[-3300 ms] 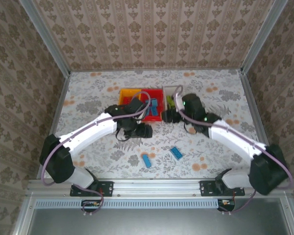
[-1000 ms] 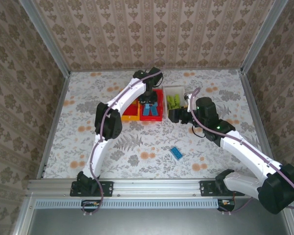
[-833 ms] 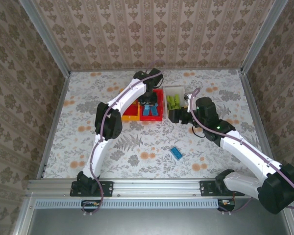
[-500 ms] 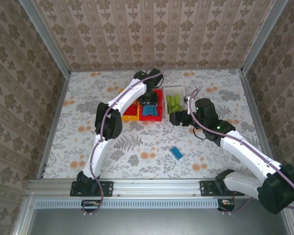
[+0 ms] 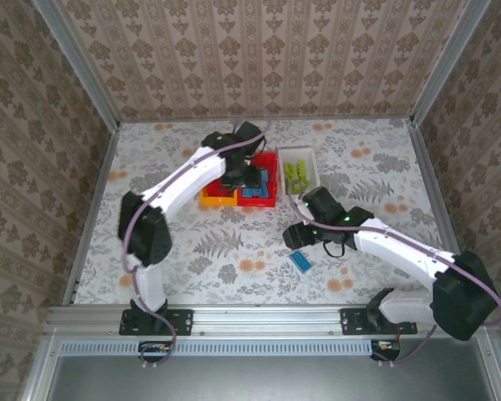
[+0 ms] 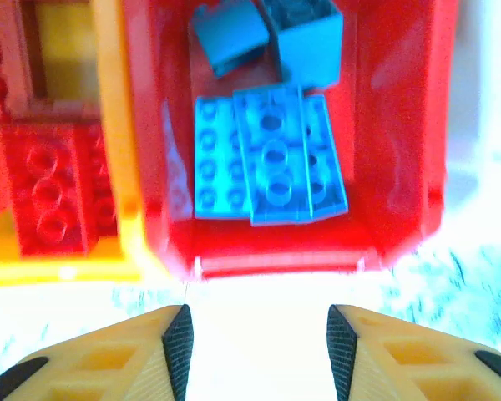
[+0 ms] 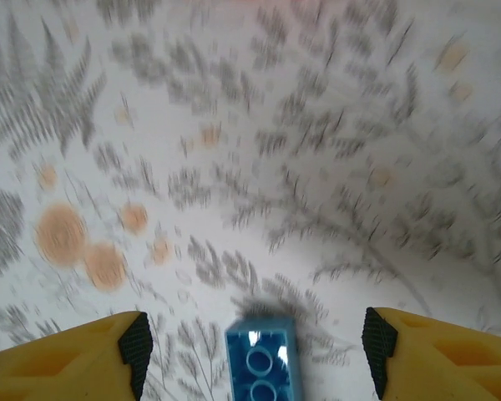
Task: Sort the legos into containers by color
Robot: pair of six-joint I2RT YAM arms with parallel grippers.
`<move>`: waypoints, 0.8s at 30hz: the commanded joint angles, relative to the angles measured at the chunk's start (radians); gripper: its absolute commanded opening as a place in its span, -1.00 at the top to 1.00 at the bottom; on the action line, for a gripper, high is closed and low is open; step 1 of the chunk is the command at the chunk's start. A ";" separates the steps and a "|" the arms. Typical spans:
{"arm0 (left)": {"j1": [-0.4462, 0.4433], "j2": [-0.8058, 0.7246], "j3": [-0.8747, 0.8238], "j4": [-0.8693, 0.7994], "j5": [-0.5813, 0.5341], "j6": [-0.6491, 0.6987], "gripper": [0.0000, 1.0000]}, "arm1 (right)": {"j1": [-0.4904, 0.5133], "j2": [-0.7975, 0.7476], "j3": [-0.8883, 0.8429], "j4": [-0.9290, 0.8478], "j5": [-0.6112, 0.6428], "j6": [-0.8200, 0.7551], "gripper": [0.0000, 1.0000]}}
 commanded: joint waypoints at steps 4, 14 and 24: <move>0.008 -0.276 -0.357 0.223 0.212 0.009 -0.10 | 0.074 0.150 0.038 -0.126 0.048 -0.027 -0.38; -0.005 -0.620 -0.770 0.412 0.440 0.010 -0.17 | 0.113 0.307 0.078 -0.177 0.064 0.017 -0.18; 0.019 -0.851 -0.925 0.400 0.464 -0.027 -0.24 | 0.128 0.309 0.142 -0.175 0.115 0.047 0.51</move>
